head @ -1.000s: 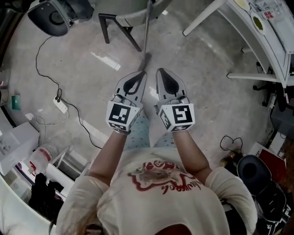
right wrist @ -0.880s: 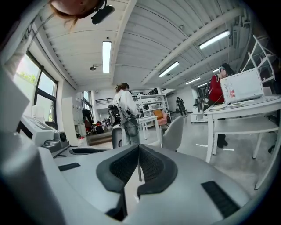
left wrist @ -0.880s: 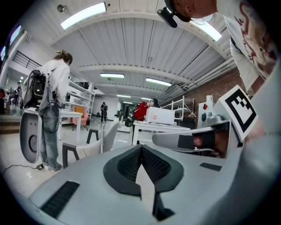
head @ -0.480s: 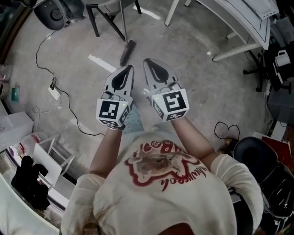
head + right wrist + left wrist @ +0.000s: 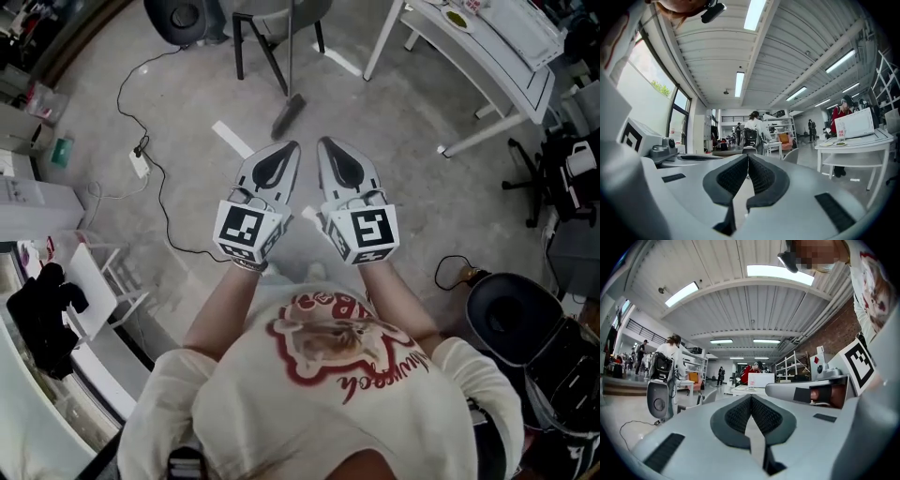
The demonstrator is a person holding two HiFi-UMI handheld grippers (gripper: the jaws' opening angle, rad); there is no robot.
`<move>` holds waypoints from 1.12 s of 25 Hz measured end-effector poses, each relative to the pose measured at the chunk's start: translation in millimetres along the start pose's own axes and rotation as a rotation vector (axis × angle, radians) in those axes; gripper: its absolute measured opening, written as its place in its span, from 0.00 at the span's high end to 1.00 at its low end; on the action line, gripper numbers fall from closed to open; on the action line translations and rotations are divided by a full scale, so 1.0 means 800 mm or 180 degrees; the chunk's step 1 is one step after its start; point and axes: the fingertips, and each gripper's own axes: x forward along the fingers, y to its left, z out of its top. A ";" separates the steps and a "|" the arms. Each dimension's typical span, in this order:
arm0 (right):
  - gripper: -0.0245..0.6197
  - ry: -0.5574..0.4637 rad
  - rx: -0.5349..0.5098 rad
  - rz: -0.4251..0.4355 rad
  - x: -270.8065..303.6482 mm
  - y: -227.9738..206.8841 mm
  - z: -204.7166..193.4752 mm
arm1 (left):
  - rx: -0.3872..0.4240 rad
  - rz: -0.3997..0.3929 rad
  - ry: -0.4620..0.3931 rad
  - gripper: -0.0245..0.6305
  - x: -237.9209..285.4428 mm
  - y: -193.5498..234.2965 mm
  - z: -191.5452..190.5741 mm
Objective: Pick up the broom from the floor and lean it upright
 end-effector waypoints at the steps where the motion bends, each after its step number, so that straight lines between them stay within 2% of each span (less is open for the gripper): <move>1: 0.92 -0.0003 -0.0024 -0.0019 -0.011 0.008 0.002 | -0.0012 -0.0027 -0.0013 0.93 -0.012 -0.006 0.002; 7: 0.92 -0.0013 -0.0085 -0.0054 -0.049 0.044 0.007 | -0.0095 -0.0019 -0.0032 0.93 -0.066 -0.009 0.004; 14: 0.92 -0.0008 -0.0086 0.0008 -0.048 0.108 0.002 | -0.0071 -0.0052 -0.0035 0.93 -0.121 0.009 0.003; 28: 0.92 0.0009 -0.0198 0.0038 -0.041 0.149 0.006 | -0.0059 -0.0124 -0.0142 0.93 -0.150 0.026 0.017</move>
